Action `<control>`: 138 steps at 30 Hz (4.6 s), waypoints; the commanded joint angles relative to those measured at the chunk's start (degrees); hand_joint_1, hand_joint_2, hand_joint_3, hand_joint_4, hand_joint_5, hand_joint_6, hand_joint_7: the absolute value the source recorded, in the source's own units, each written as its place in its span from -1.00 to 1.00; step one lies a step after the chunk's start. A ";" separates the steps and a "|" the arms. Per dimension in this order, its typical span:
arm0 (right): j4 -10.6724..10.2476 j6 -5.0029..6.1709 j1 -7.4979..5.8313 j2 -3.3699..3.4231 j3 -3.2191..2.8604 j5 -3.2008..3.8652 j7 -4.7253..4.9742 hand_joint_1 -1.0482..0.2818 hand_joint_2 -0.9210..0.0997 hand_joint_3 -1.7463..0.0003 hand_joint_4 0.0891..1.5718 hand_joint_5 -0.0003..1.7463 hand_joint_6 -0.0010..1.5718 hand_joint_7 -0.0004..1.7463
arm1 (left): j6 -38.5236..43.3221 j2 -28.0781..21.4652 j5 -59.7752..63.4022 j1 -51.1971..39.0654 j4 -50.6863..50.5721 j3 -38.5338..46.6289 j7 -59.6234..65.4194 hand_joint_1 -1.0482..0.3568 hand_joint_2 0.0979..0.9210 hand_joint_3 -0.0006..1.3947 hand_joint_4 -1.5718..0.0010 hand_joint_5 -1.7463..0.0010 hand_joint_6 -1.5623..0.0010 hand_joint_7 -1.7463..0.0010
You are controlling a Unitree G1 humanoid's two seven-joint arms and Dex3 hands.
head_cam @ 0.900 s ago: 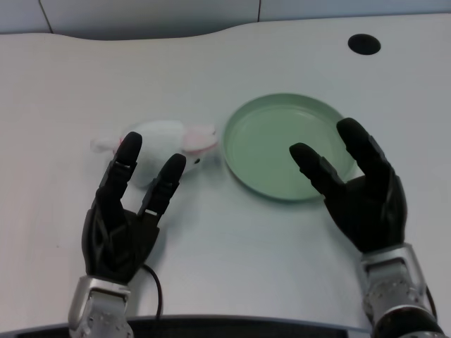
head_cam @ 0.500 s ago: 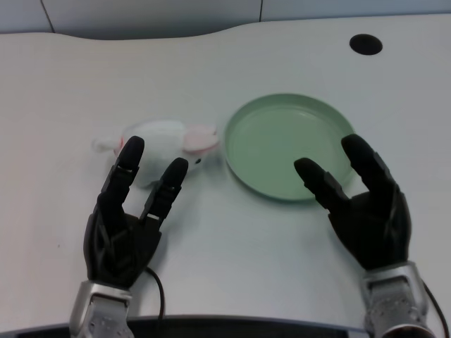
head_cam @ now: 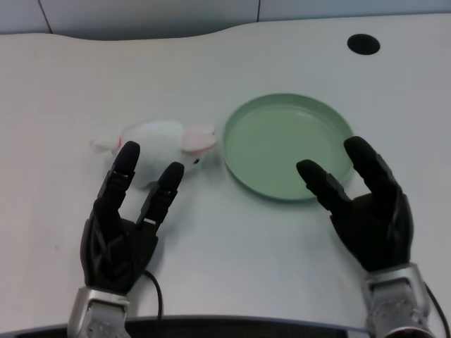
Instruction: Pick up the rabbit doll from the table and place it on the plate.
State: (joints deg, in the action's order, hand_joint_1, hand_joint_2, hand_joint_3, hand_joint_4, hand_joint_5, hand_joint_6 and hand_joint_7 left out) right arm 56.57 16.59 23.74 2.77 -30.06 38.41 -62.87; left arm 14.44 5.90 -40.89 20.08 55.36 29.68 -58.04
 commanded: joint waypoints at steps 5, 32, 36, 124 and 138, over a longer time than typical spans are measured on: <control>-0.94 0.32 -1.15 1.43 0.80 -0.27 0.37 -0.71 -1.00 0.82 0.16 -1.00 0.18 -0.99 | -0.53 0.07 -0.65 -2.20 -1.16 0.97 -0.43 -0.51 1.00 -0.60 0.29 0.98 0.44 0.99; 1.80 -0.64 -0.67 3.00 -0.27 1.07 -1.18 -0.64 -1.00 0.84 0.18 -0.97 0.18 -1.00 | 48.60 -24.08 54.32 5.48 0.05 -15.34 40.39 -0.48 0.78 -1.00 0.27 0.99 0.41 0.99; 1.95 -2.64 -0.32 2.71 -0.38 1.33 -1.45 -0.68 -1.00 0.87 0.19 -0.97 0.21 -0.99 | 43.50 -30.99 78.40 9.10 -3.75 -22.93 65.97 -0.62 0.78 -0.99 0.24 0.99 0.40 0.99; -8.30 -2.09 -7.23 2.64 2.24 4.35 -0.62 -0.68 -1.00 0.87 0.17 -1.00 0.17 -1.00 | 13.79 -23.90 84.35 41.96 18.40 -60.68 81.26 0.26 0.84 -1.00 0.10 -0.36 -0.44 0.78; -6.90 1.86 -6.35 5.05 2.15 4.11 -0.75 -0.65 -1.00 0.85 0.19 -0.99 0.18 -1.00 | 16.33 -14.57 83.37 46.93 19.36 -60.37 84.19 0.27 0.85 -1.00 0.09 -0.24 -0.45 0.79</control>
State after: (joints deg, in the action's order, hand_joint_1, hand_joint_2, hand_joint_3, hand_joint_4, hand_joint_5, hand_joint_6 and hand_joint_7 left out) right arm 49.43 17.41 17.70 5.60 -27.62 42.53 -63.60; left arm 30.77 -9.61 41.81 65.81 74.10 -30.11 24.49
